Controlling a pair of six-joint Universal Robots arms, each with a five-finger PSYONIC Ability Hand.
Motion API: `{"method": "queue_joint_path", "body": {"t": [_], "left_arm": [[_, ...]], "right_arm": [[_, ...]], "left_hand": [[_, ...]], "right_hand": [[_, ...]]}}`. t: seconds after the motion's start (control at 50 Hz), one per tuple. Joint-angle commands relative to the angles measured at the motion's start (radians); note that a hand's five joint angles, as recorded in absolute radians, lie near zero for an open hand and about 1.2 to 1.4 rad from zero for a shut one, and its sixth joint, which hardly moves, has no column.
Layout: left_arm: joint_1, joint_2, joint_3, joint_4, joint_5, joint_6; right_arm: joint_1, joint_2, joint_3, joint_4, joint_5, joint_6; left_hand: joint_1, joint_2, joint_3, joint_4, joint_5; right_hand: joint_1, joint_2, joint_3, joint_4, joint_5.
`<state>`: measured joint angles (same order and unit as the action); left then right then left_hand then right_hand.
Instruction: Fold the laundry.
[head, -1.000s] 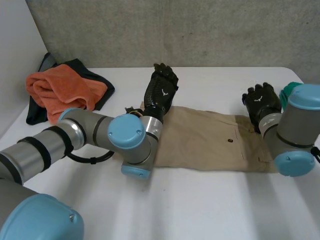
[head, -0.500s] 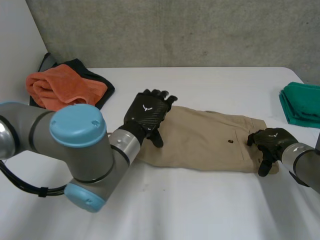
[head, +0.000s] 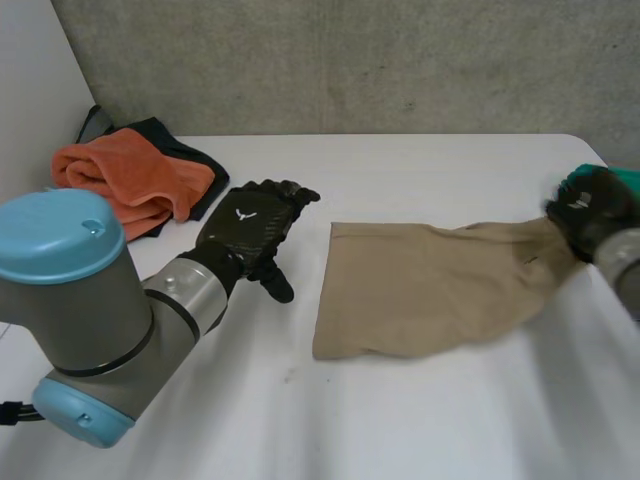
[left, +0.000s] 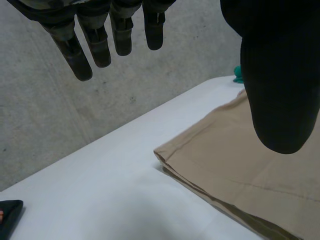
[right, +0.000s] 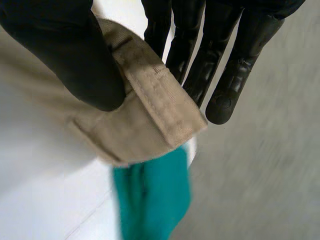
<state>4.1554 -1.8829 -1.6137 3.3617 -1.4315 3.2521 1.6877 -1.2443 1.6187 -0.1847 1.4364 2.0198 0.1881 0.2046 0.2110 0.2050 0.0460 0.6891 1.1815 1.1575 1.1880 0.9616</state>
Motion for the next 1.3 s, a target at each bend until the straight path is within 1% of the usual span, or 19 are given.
{"method": "queue_joint_path", "body": {"t": [0.02, 0.1, 0.16, 0.18, 0.2, 0.22, 0.28, 0.34, 0.36, 0.42, 0.44, 0.52, 0.58, 0.7, 0.86, 0.92, 1.06, 1.2, 1.3], "left_arm": [[0.014, 0.022, -0.012, 0.004, -0.003, 0.000], [0.014, 0.022, -0.011, 0.004, -0.020, 0.001], [0.014, 0.022, -0.003, 0.007, -0.029, 0.003], [0.014, 0.022, 0.007, 0.007, -0.036, 0.005], [0.014, 0.022, 0.012, 0.007, -0.040, 0.006], [0.016, 0.021, 0.018, 0.008, -0.046, 0.006], [0.011, 0.007, 0.069, 0.016, -0.067, 0.009], [-0.001, -0.016, 0.132, 0.016, -0.076, 0.014], [-0.006, -0.033, 0.155, 0.016, -0.078, 0.014], [-0.036, -0.103, 0.257, 0.015, -0.084, 0.014], [-0.044, -0.120, 0.280, 0.013, -0.083, 0.014], [-0.107, -0.231, 0.402, 0.002, -0.070, 0.017], [-0.150, -0.329, 0.503, -0.040, -0.072, 0.020], [-0.185, -0.528, 0.699, -0.224, -0.089, 0.105], [-0.185, -0.645, 0.761, -0.315, -0.236, 0.268], [-0.185, -0.651, 0.756, -0.329, -0.244, 0.291], [-0.190, -0.627, 0.736, -0.370, -0.234, 0.304], [-0.185, -0.532, 0.713, -0.370, -0.147, 0.298], [-0.181, -0.493, 0.692, -0.369, -0.115, 0.285]], "right_arm": [[0.335, 0.084, -0.054, -0.153, -0.137, -0.016], [0.457, 0.144, -0.040, -0.150, -0.204, -0.018], [0.520, 0.186, -0.040, -0.115, -0.212, 0.000], [0.523, 0.187, -0.039, -0.102, -0.214, 0.005], [0.523, 0.189, -0.039, -0.087, -0.215, 0.011], [0.523, 0.183, -0.040, -0.067, -0.217, 0.043], [0.523, 0.166, -0.043, -0.052, -0.215, 0.143], [0.466, 0.096, -0.048, -0.038, -0.214, 0.386], [0.402, 0.047, -0.046, -0.038, -0.215, 0.548], [0.304, -0.009, -0.054, -0.036, -0.215, 0.791], [0.253, -0.035, -0.065, -0.021, -0.214, 0.929], [0.178, -0.026, -0.112, 0.069, -0.215, 1.097], [0.161, 0.023, -0.155, 0.152, -0.215, 1.082], [0.165, 0.204, -0.284, 0.345, -0.205, 0.914], [0.165, 0.353, -0.364, 0.370, -0.206, 0.861], [0.164, 0.388, -0.379, 0.370, -0.205, 0.821], [0.170, 0.365, -0.373, 0.369, -0.131, 0.668], [0.175, 0.263, -0.324, 0.295, -0.108, 0.663], [0.184, 0.255, -0.309, 0.271, -0.110, 0.662]], "left_hand": [[-0.014, -0.030, -0.036, -0.030, -0.046], [-0.014, -0.030, -0.036, -0.030, -0.046], [-0.014, -0.030, -0.036, -0.030, -0.046], [-0.014, -0.030, -0.036, -0.030, -0.046], [-0.014, -0.030, -0.036, -0.030, -0.046], [-0.014, -0.030, -0.036, -0.030, -0.046], [-0.014, -0.030, -0.036, -0.030, -0.046], [-0.014, -0.030, -0.036, -0.030, -0.046], [-0.014, -0.030, -0.036, -0.030, -0.046], [-0.014, -0.030, -0.036, -0.030, -0.046], [-0.014, -0.030, -0.036, -0.030, -0.046], [-0.010, -0.026, -0.033, -0.027, -0.042], [0.014, -0.003, -0.009, -0.003, -0.019], [0.017, 0.000, -0.006, 0.000, -0.016], [0.011, -0.006, -0.012, -0.006, -0.022], [0.011, -0.006, -0.012, -0.006, -0.022], [0.008, -0.009, -0.015, -0.009, -0.025], [-0.001, -0.018, -0.024, -0.018, -0.033], [-0.007, -0.023, -0.030, -0.024, -0.039]], "right_hand": [[0.707, 0.215, 0.239, 0.208, 0.260], [0.707, 0.215, 0.239, 0.208, 0.260], [0.707, 0.215, 0.239, 0.208, 0.260], [0.627, 0.134, 0.158, 0.128, 0.180], [0.466, -0.026, -0.002, -0.033, 0.019], [0.075, -0.417, -0.393, -0.424, -0.372], [-0.515, -1.007, -0.983, -1.013, -0.962], [-0.515, -1.007, -0.983, -1.013, -0.962], [-0.515, -1.007, -0.983, -1.013, -0.962], [-0.515, -1.007, -0.983, -1.013, -0.962], [-0.515, -1.007, -0.983, -1.013, -0.962], [-0.515, -1.007, -0.983, -1.013, -0.962], [-0.515, -1.007, -0.983, -1.013, -0.962], [-0.515, -1.007, -0.983, -1.013, -0.962], [-0.515, -1.007, -0.983, -1.013, -0.962], [-0.515, -1.007, -0.983, -1.013, -0.962], [-0.515, -1.007, -0.983, -1.013, -0.962], [-0.515, -1.007, -0.983, -1.013, -0.962], [-0.515, -1.007, -0.983, -1.013, -0.962]]}}
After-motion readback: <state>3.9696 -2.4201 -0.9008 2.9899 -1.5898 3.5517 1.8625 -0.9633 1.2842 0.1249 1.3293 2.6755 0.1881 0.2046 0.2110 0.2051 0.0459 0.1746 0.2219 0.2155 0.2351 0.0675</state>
